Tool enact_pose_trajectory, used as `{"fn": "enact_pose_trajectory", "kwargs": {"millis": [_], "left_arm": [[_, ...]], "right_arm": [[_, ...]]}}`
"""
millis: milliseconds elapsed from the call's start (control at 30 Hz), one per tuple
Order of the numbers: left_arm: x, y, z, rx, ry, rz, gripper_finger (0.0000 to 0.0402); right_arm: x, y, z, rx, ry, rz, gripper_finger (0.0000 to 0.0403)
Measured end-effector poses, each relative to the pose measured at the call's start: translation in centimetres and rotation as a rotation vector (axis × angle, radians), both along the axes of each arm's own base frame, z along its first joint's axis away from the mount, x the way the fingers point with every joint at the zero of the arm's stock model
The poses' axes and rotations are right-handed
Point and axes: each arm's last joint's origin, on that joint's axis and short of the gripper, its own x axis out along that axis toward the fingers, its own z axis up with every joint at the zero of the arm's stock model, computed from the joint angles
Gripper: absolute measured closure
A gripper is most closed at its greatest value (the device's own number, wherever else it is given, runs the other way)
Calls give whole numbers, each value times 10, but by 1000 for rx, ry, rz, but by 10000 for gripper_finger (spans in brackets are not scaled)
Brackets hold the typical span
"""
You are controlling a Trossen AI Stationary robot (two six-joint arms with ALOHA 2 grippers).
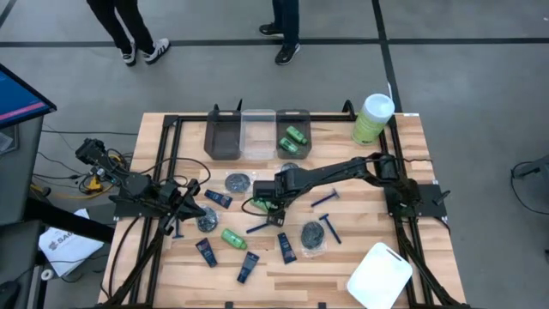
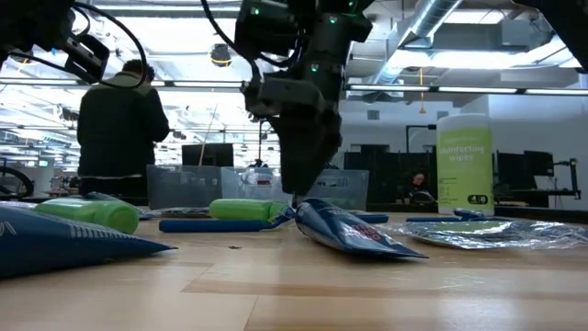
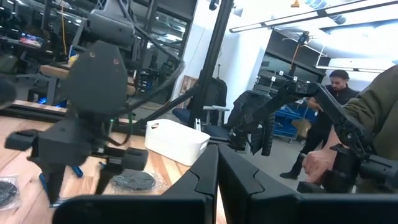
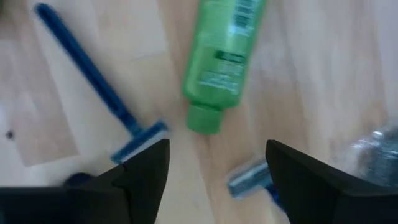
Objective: Pick & Place Travel size toiletries
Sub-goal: Put the green shampoo bottle into the right black bin
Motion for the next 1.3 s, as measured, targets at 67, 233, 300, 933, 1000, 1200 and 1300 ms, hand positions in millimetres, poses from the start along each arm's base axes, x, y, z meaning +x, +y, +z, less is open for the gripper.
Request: {"fn": "enact_pose_trajectory", "kwargs": {"millis": [67, 233, 300, 933, 1000, 1200, 1300], "left_arm": [[0, 0, 0, -1, -1, -1, 399], [0, 0, 0, 0, -1, -1, 399], [0, 0, 0, -1, -1, 0, 399], [0, 0, 0, -1, -2, -1, 399], [0, 0, 0, -1, -2, -1, 399], [0, 0, 0, 3, 4, -1, 399], [1, -1, 0, 2, 2, -3, 399]], "right_arm": [[1, 1, 1, -8, -15, 0, 127], [4, -6, 2, -37, -47, -39, 116], [5, -10, 2, -36, -47, -47, 116], [11, -6, -9, -19, -74, -78, 116], [7, -7, -18, -21, -20, -91, 116], [12, -3, -36, 7, 6, -79, 117], [12, -3, -37, 5, 9, -80, 118]]}}
